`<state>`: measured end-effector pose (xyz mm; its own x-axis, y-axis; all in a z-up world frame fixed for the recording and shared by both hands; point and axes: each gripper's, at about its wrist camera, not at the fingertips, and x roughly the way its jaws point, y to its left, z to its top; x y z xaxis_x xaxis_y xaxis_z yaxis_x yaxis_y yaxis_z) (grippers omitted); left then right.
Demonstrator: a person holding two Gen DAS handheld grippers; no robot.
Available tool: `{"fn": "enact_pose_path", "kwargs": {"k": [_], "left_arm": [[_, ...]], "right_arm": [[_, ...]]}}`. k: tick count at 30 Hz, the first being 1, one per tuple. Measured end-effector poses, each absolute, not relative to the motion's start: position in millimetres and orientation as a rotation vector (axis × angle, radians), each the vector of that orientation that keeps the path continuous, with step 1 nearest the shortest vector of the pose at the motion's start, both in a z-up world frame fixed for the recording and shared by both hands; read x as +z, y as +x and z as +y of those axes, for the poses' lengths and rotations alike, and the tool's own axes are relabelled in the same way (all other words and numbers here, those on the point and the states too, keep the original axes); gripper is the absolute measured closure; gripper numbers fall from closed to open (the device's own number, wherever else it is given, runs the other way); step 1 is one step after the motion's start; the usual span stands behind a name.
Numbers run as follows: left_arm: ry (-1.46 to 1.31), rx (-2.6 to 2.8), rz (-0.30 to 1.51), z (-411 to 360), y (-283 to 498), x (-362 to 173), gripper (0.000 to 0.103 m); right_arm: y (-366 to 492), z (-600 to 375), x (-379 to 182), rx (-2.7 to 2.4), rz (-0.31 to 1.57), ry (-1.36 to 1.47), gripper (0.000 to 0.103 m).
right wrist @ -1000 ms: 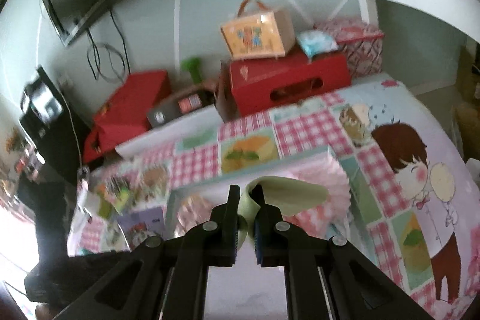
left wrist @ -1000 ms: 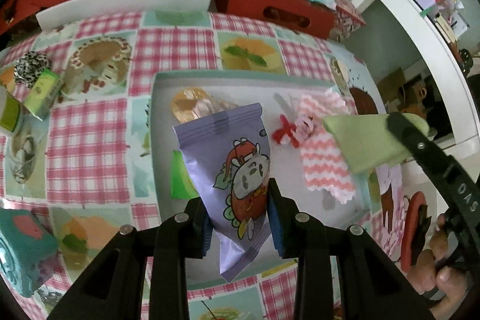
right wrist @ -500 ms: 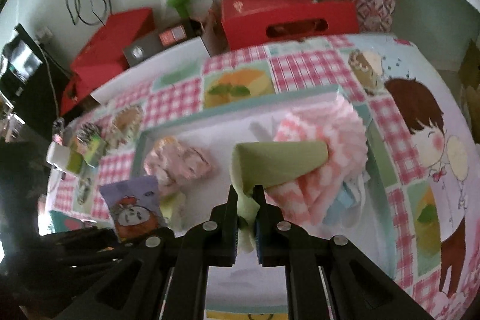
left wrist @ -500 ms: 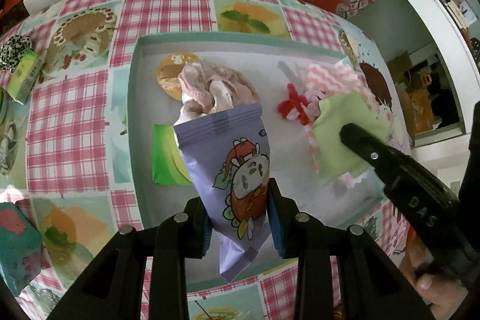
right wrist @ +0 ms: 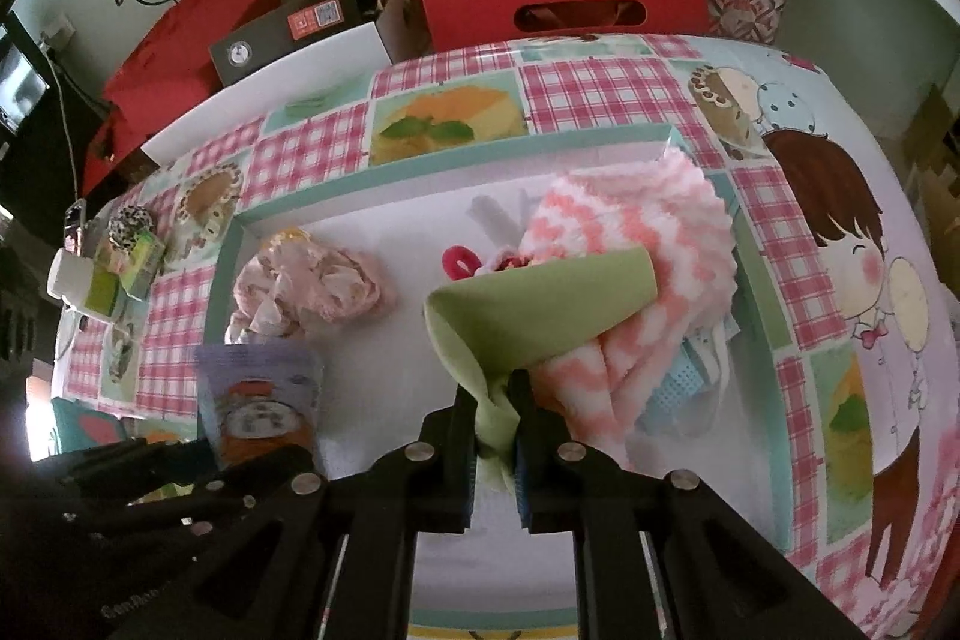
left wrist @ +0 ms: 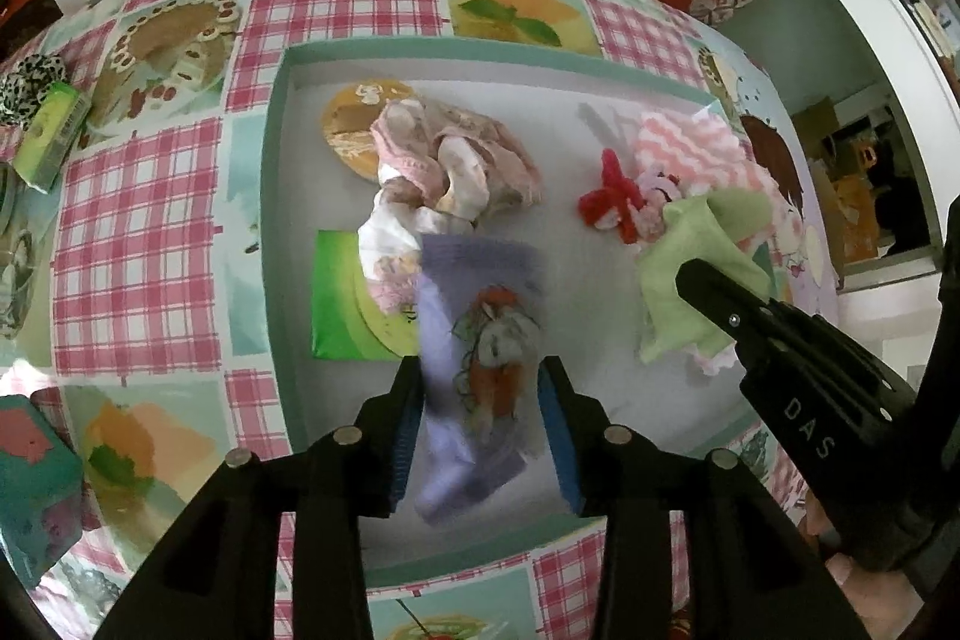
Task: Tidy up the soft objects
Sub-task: 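Lower the green cloth into the tray with the right gripper while the left lowers the purple bag, then open both grippers to release the green cloth and purple bag in the tray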
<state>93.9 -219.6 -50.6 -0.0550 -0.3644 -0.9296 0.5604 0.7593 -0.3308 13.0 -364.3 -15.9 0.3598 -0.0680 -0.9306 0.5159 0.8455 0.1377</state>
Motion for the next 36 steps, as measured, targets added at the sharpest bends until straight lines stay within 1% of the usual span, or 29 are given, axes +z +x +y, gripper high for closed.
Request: {"fn": "enact_pose_path", "kwargs": {"k": [2,3,12,13,15,17,19,22,24,26,27,29,30,32,36], "left_arm": [[0.17,-0.762,1.44,-219.1,93.5,-49.1,0.053],[0.168,-0.765,1.439,-219.2,93.3,-48.2,0.052],[0.157,-0.757,1.396,-211.0,95.2,-31.3,0.05],[0.156,-0.756,1.389,-210.0,95.4,-28.9,0.049],[0.152,-0.755,1.373,-208.4,96.1,-24.1,0.044],[0.153,-0.747,1.357,-206.1,97.0,-19.9,0.041],[0.153,-0.738,1.343,-203.5,98.9,-16.6,0.04],[0.15,-0.721,1.327,-199.4,102.1,-12.8,0.039],[0.142,-0.707,1.317,-197.2,105.0,-11.3,0.033],[0.136,-0.694,1.31,-193.8,106.6,-10.5,0.03],[0.135,-0.685,1.306,-193.2,107.5,-10.7,0.026],[0.136,-0.673,1.298,-192.9,108.4,-11.0,0.022],[0.138,-0.669,1.295,-192.7,108.4,-11.3,0.022],[0.142,-0.661,1.293,-192.4,109.2,-12.3,0.022],[0.147,-0.656,1.303,-194.5,109.5,-15.4,0.021]], "right_arm": [[14.4,-363.8,-16.2,-0.395,1.154,0.445,0.091],[14.9,-363.2,-16.2,-0.397,1.159,0.439,0.091],[19.3,-357.7,-10.2,-0.402,1.167,0.402,0.091],[19.8,-356.7,-9.4,-0.404,1.167,0.395,0.089],[20.3,-355.1,-6.1,-0.41,1.163,0.381,0.083],[19.7,-355.1,-1.5,-0.419,1.151,0.372,0.072],[18.6,-355.0,4.7,-0.435,1.135,0.36,0.066],[18.1,-353.4,12.8,-0.449,1.114,0.34,0.062],[18.3,-352.6,15.4,-0.455,1.107,0.333,0.056],[18.2,-352.7,17.4,-0.462,1.101,0.327,0.041],[17.8,-353.2,18.3,-0.471,1.097,0.325,0.038],[17.1,-354.3,18.9,-0.486,1.093,0.326,0.035],[16.9,-356.1,18.3,-0.495,1.094,0.331,0.033],[16.2,-358.9,16.0,-0.51,1.102,0.338,0.025],[15.8,-361.8,12.3,-0.532,1.116,0.33,0.019]]}}
